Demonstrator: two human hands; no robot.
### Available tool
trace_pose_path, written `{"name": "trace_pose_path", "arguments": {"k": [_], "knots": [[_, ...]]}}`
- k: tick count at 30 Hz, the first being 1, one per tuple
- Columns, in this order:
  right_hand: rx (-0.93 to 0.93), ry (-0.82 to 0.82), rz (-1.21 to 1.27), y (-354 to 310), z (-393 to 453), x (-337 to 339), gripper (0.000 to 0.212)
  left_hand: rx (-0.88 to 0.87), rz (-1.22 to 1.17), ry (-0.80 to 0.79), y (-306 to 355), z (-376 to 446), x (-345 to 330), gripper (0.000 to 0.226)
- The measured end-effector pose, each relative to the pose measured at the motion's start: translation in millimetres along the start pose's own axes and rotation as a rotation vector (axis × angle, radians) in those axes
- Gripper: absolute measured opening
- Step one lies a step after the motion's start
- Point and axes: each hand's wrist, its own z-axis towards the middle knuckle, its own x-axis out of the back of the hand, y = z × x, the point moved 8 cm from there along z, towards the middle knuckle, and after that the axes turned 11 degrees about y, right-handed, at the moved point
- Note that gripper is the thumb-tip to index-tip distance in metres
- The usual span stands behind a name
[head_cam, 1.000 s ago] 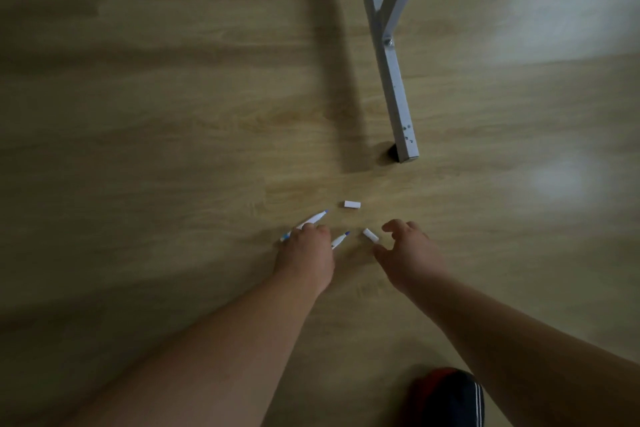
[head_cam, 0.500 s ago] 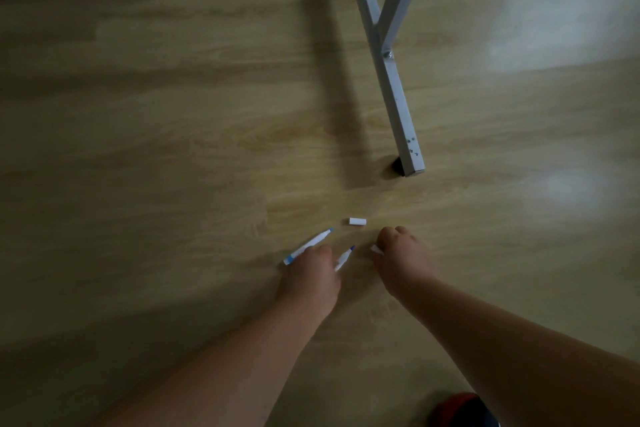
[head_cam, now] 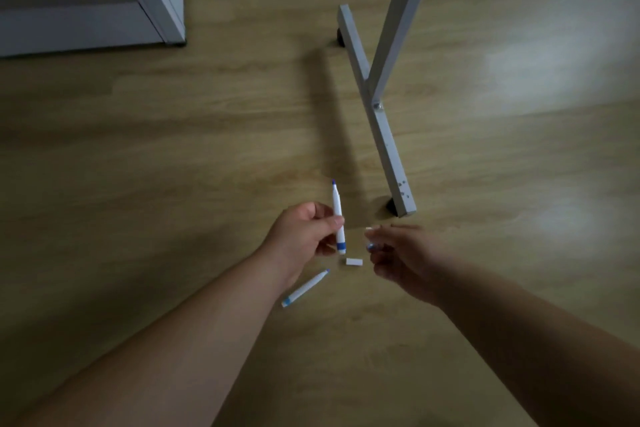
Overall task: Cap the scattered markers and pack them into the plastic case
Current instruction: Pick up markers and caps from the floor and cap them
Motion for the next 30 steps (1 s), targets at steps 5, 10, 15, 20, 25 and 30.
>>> {"name": "trace_pose_path", "arguments": {"k": [5,10,15,20,25,30], "knots": [[-0.184,-0.061,0.134,-25.9,-8.4,-16.3,0.018,-0.074,-0.015,-0.061,37.0,8.6,-7.2,0.007],[-0.254,-0.076,0.173,-40.7,-13.3,-25.0,0.03,-0.132,-0.003,-0.096,59.9,16.0,-5.7,0.01],[-0.238,-0.07,0.18,-52.3,-8.0,-21.8,0.023,-0.156,0.01,-0.094,72.7,23.0,-2.3,0.009],[-0.094,-0.05,0.127,-68.9,-1.1,-18.2,0.006,-0.18,0.074,-0.106,77.5,23.9,-1.9,0.008],[0.016,-0.069,0.115,-93.6,-3.9,-18.1,0.009,-0.16,0.085,-0.106,75.6,22.3,0.1,0.008],[-0.026,-0.092,0.129,-93.9,-3.2,-20.7,0.008,-0.148,0.057,-0.099,77.0,19.8,-1.0,0.007]]}}
